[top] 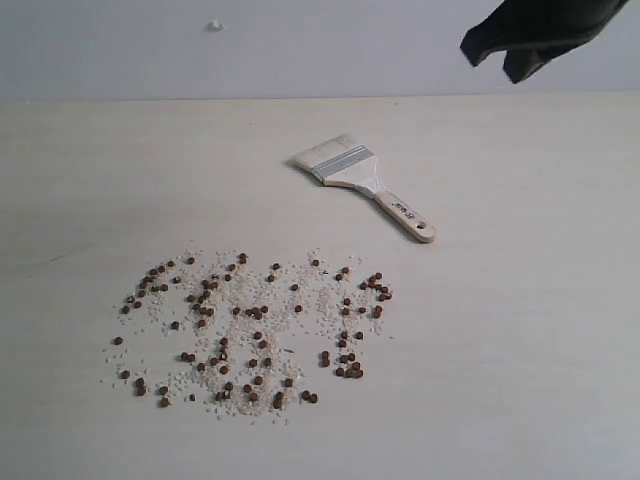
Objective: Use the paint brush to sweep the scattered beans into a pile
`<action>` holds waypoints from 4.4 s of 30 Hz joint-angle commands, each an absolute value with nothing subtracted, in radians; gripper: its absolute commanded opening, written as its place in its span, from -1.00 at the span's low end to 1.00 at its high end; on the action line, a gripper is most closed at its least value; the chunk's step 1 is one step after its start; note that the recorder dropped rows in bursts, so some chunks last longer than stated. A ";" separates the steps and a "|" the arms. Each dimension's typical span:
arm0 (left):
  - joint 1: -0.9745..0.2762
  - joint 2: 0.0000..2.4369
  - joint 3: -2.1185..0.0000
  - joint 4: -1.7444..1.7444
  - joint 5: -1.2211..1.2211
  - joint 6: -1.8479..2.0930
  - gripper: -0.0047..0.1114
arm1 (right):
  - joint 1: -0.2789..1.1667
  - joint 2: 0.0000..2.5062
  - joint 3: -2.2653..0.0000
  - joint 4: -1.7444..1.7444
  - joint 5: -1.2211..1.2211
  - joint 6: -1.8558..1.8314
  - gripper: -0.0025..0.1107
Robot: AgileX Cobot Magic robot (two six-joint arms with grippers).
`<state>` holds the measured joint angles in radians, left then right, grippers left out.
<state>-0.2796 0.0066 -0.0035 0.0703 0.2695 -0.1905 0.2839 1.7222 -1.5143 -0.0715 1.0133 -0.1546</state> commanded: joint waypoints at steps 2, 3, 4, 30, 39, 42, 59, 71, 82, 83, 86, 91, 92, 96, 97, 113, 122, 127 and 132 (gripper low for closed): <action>-0.278 0.000 0.000 0.076 0.268 -0.186 -0.92 | 0.286 1.967 -1.689 -0.073 1.078 -0.191 -0.96; -0.278 0.000 0.000 0.076 0.268 -0.186 -0.92 | 0.286 2.055 -1.752 -0.047 1.091 -0.230 -0.95; -0.278 0.000 0.000 0.076 0.268 -0.186 -0.92 | 0.286 2.095 -1.785 -0.023 1.097 -0.261 -0.92; -0.278 0.000 0.000 0.076 0.268 -0.186 -0.92 | 0.383 2.509 -2.178 0.048 1.221 -0.285 -0.03; -0.278 0.000 0.000 0.076 0.268 -0.186 -0.92 | 0.372 2.511 -2.168 0.071 1.221 -0.293 -0.07; -0.278 0.000 0.000 0.076 0.268 -0.186 -0.92 | 0.364 2.511 -2.168 0.077 1.221 -0.293 -0.07; -0.278 0.000 0.000 0.076 0.268 -0.186 -0.92 | 0.364 2.511 -2.141 0.093 1.221 -0.303 -0.07; -0.278 0.000 0.000 0.076 0.268 -0.186 -0.92 | 0.364 2.511 -2.101 0.054 1.221 -0.303 -0.07; -0.278 0.000 0.000 0.076 0.268 -0.186 -0.92 | 0.366 2.511 -2.101 0.012 1.221 -0.218 -0.59; -0.278 0.000 0.000 0.076 0.268 -0.186 -0.92 | 0.366 2.511 -2.101 -0.008 1.221 -0.207 -0.77; -0.278 0.000 0.000 0.076 0.268 -0.186 -0.92 | 0.366 2.511 -2.101 -0.060 1.221 -0.185 -0.96; -0.278 0.000 0.000 0.076 0.268 -0.186 -0.92 | 0.366 2.510 -2.101 -0.087 1.221 -0.185 -0.96; -0.278 0.000 0.000 0.076 0.268 -0.186 -0.92 | 0.366 2.506 -2.101 -0.087 1.221 -0.185 -0.96; -0.278 0.000 0.000 0.076 0.268 -0.186 -0.92 | 0.366 2.484 -2.101 -0.077 1.221 -0.191 -0.96; -0.278 0.000 0.000 0.076 0.268 -0.186 -0.92 | 0.366 2.479 -2.101 -0.069 1.221 -0.195 -0.96; -0.278 0.000 0.000 0.076 0.268 -0.186 -0.92 | 0.366 2.430 -2.101 0.028 1.221 -0.226 -0.96; -0.278 0.000 0.000 0.076 0.268 -0.186 -0.92 | 0.366 2.395 -2.101 0.028 1.221 -0.228 -0.96; -0.278 0.000 0.000 0.078 0.203 -0.159 -0.92 | 0.366 2.377 -2.101 0.045 1.221 -0.235 -0.96; -0.278 0.000 0.000 0.009 -0.025 -0.320 -0.92 | 0.366 2.375 -2.101 0.055 1.221 -0.235 -0.96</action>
